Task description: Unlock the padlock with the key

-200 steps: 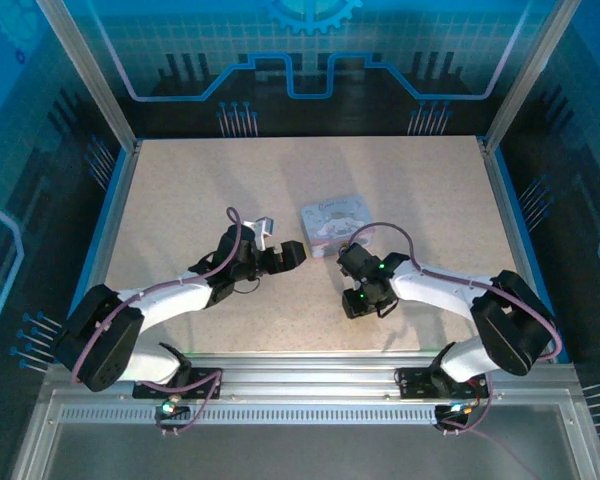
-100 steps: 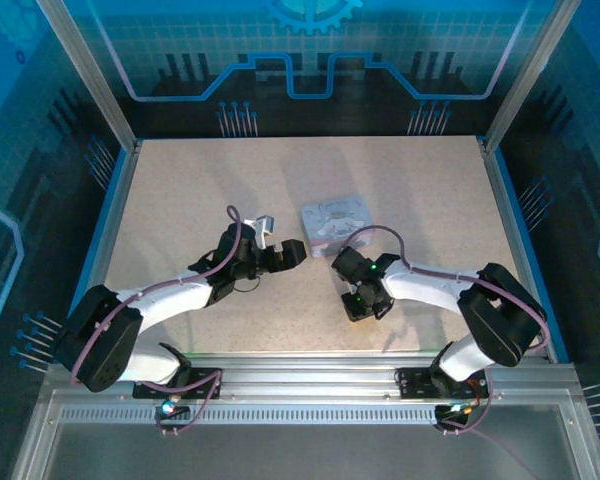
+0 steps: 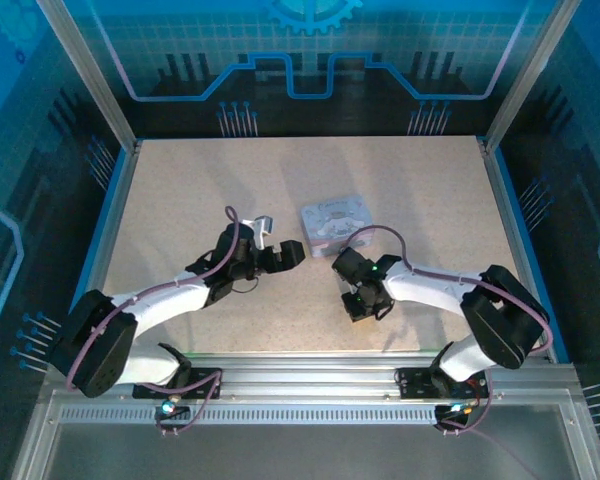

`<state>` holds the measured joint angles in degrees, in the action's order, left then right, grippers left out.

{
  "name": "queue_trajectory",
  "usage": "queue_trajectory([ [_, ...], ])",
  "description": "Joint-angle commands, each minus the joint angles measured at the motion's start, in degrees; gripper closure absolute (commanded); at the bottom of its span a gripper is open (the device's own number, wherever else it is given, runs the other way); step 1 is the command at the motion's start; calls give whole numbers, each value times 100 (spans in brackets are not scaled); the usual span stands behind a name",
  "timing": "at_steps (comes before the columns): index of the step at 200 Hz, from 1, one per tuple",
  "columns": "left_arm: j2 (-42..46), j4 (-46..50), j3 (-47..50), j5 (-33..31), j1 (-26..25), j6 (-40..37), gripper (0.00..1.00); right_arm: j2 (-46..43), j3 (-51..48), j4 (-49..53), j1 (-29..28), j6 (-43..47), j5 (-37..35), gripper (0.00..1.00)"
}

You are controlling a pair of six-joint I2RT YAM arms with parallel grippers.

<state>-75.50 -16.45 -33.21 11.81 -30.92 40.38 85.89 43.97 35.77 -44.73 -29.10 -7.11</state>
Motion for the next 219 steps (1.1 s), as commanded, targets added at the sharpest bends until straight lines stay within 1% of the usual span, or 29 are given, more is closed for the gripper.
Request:
queue_trajectory([
  [1,286,176,-160,-126,-46,-107,1,-228,-163,-101,-20,82,-203,100],
  [35,640,362,-194,-198,-46,-82,1,-732,-437,-565,179,278,-148,100],
  [85,1138,667,-213,-276,-46,-66,1,-1684,-745,-1238,625,604,180,100],
  [101,1213,702,-212,-276,-46,23,1,-1949,-792,-1407,794,682,342,100],
  [118,1233,687,-236,-223,-39,293,1,-2377,-932,-1845,842,766,501,100],
  [129,1208,501,-247,-27,-44,500,1,-2687,-1078,-2281,854,816,612,100],
  [155,976,-359,-321,647,-73,931,3,-3319,-1395,-3480,864,936,959,100],
  [169,790,-628,-501,1016,-155,943,7,-3507,-1441,-3857,850,1086,1208,100],
  [195,451,-489,-1012,1520,-446,511,14,-3662,-1294,-3889,847,1561,1560,100],
  [219,246,-213,-1339,1722,-679,130,19,-3740,-1098,-3592,835,2024,1732,100],
])
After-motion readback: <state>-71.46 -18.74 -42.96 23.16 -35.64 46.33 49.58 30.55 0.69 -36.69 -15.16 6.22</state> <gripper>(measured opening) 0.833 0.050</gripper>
